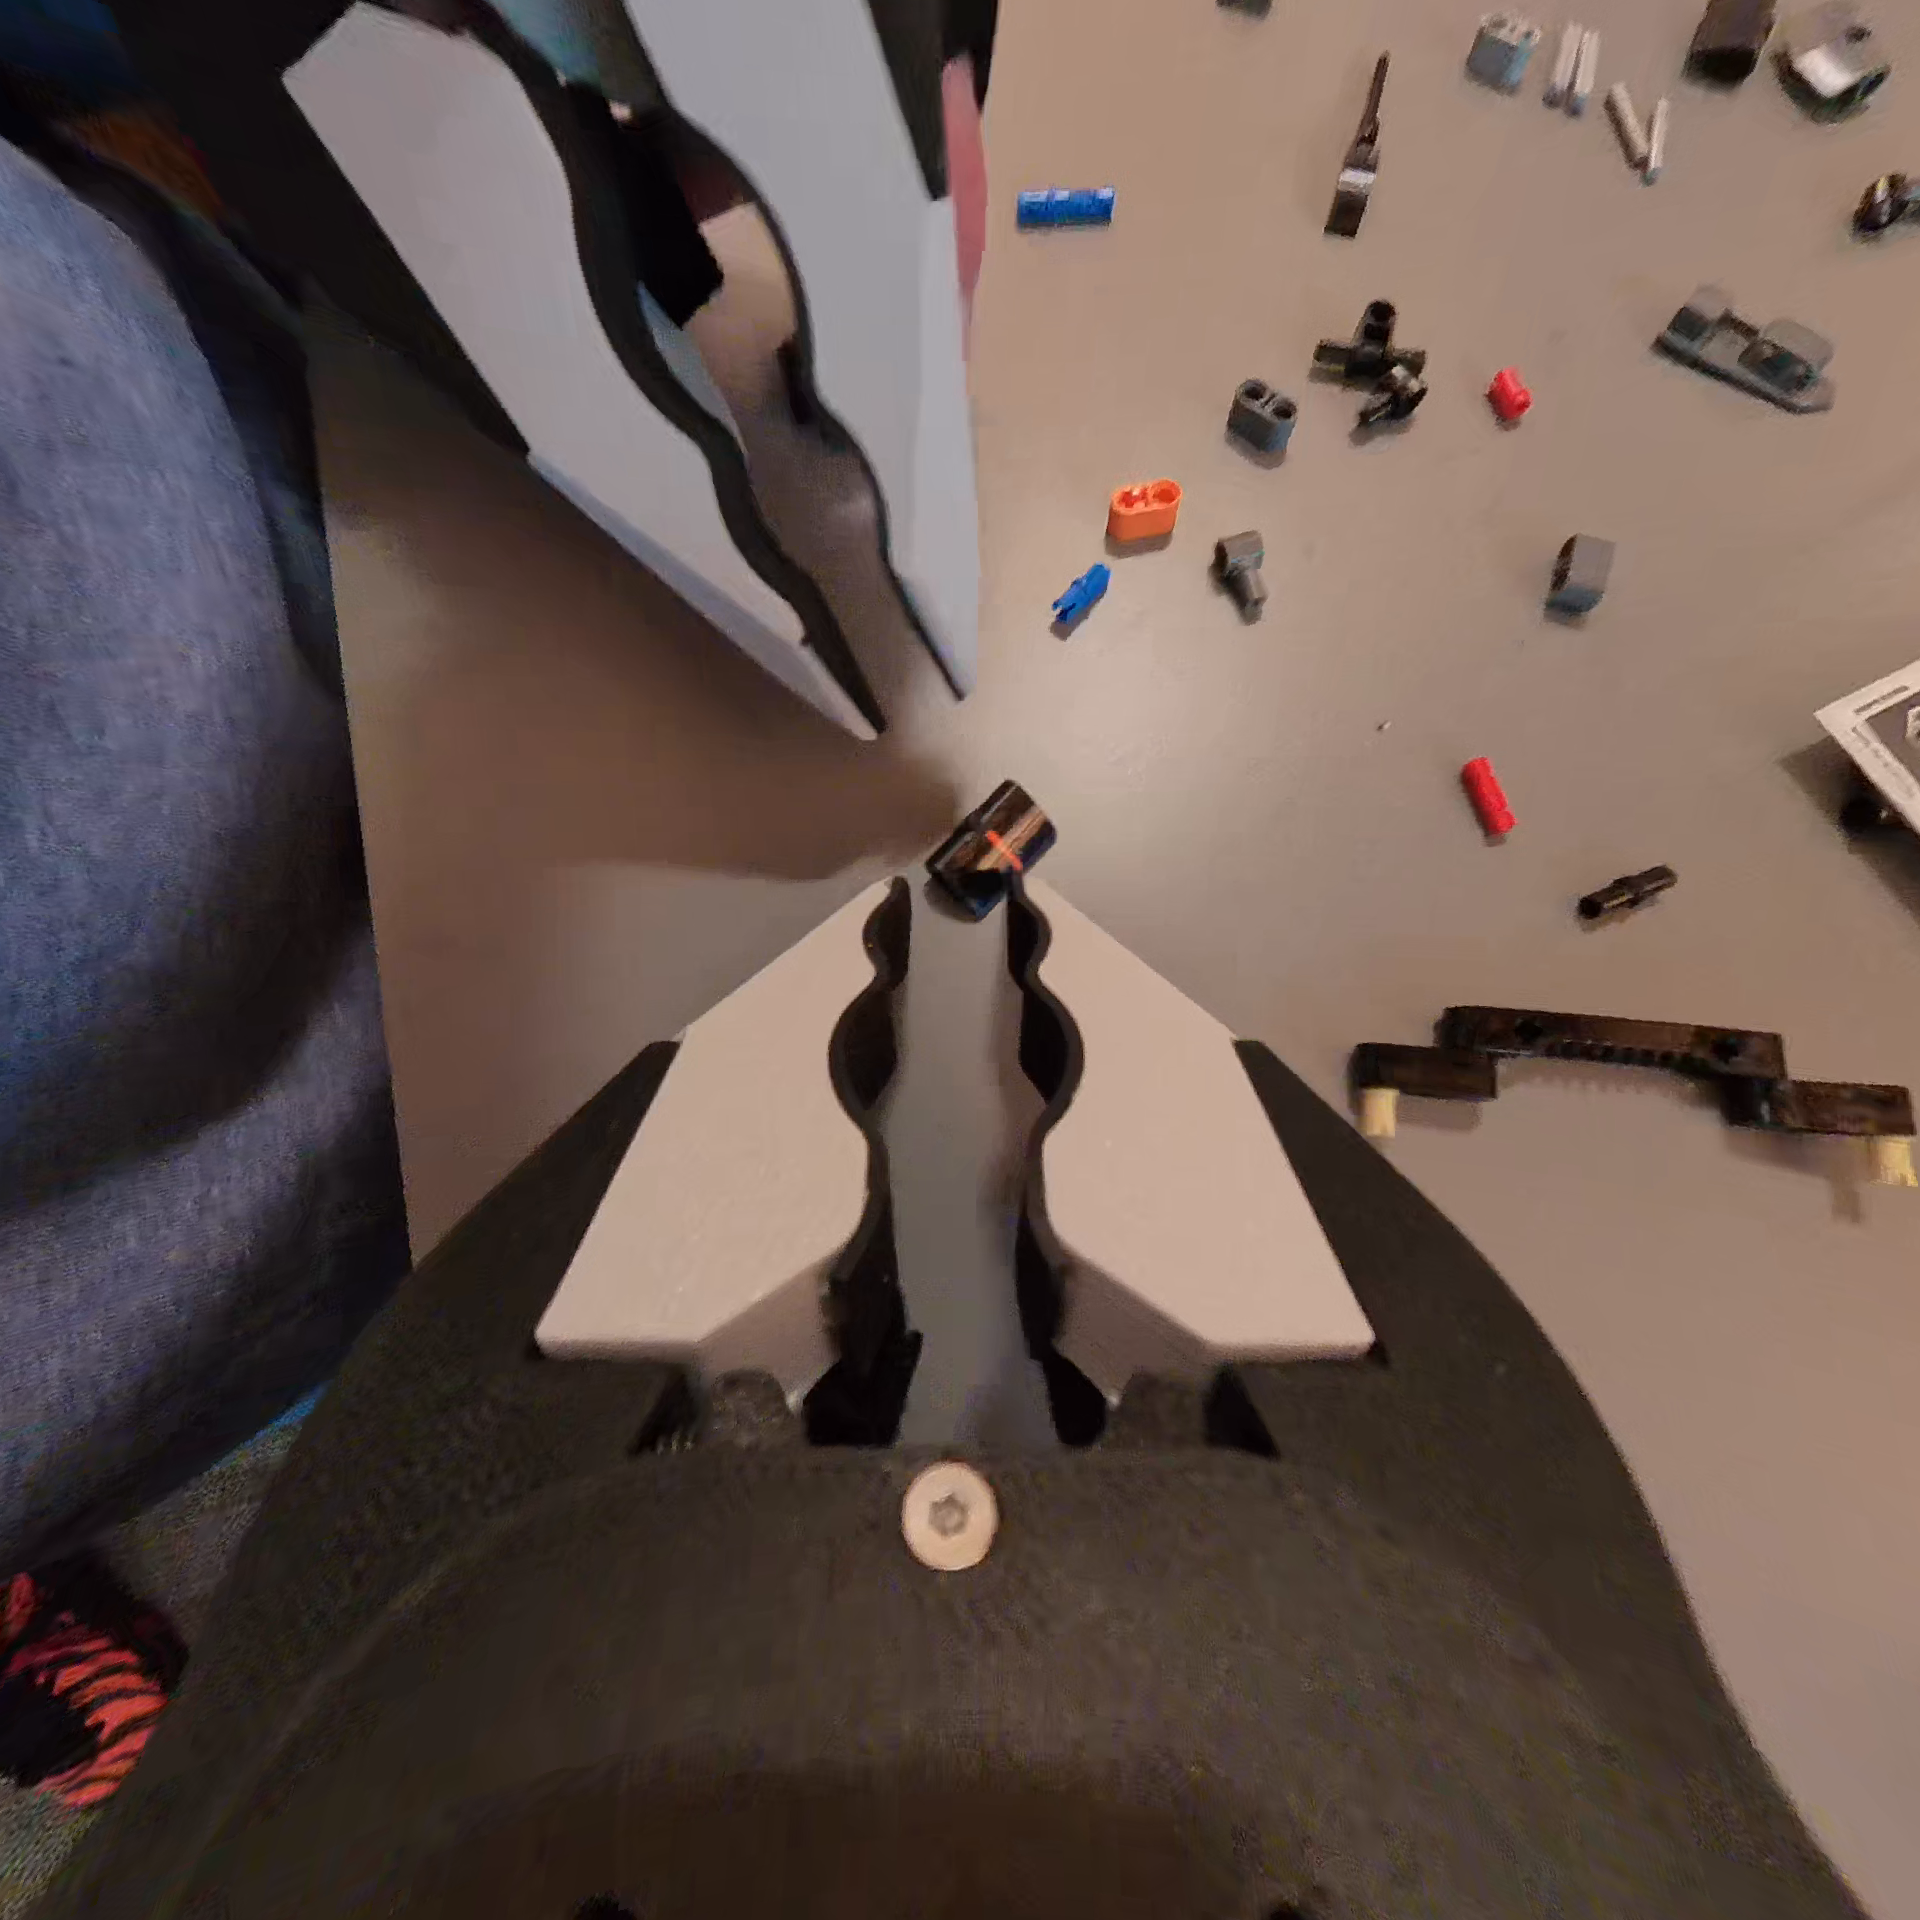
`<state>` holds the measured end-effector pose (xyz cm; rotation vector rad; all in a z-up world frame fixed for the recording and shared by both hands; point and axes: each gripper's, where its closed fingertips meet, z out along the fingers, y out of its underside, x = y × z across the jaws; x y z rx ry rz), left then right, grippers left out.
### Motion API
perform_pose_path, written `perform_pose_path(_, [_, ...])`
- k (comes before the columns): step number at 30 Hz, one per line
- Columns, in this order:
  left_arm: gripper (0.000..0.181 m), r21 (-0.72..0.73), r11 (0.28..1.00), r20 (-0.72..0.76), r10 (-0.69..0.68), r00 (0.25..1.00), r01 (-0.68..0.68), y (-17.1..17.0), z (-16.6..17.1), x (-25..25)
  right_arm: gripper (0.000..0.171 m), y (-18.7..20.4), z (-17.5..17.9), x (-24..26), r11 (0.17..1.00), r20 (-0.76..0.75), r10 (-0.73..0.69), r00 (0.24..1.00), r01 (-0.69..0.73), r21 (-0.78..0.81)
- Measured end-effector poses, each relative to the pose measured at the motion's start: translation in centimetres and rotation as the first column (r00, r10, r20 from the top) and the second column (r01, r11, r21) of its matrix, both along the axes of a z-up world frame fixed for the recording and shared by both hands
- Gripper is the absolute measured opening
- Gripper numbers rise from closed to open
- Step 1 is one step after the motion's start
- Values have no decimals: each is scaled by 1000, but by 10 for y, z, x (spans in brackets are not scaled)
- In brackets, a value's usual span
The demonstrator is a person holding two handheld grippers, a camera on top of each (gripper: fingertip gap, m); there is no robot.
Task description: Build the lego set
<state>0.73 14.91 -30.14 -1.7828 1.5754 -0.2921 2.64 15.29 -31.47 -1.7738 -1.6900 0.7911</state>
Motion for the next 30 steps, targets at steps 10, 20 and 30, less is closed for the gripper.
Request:
perform_pose_path(10, [24,-63,995,22,75,997,-73,1,-8,-5,31,2,15,0,990,-63,-138,988,138,-7])
perform_pose_path(20, [25,-86,986,0,141,990,-140,-3,16,-68,28,1,2,-15,983,15,-183,983,183,28])
perform_pose_path(30, [28,-145,977,0,158,987,-156,-24,8,-104,24,-7,-2,-22,986,57,-168,984,166,24])
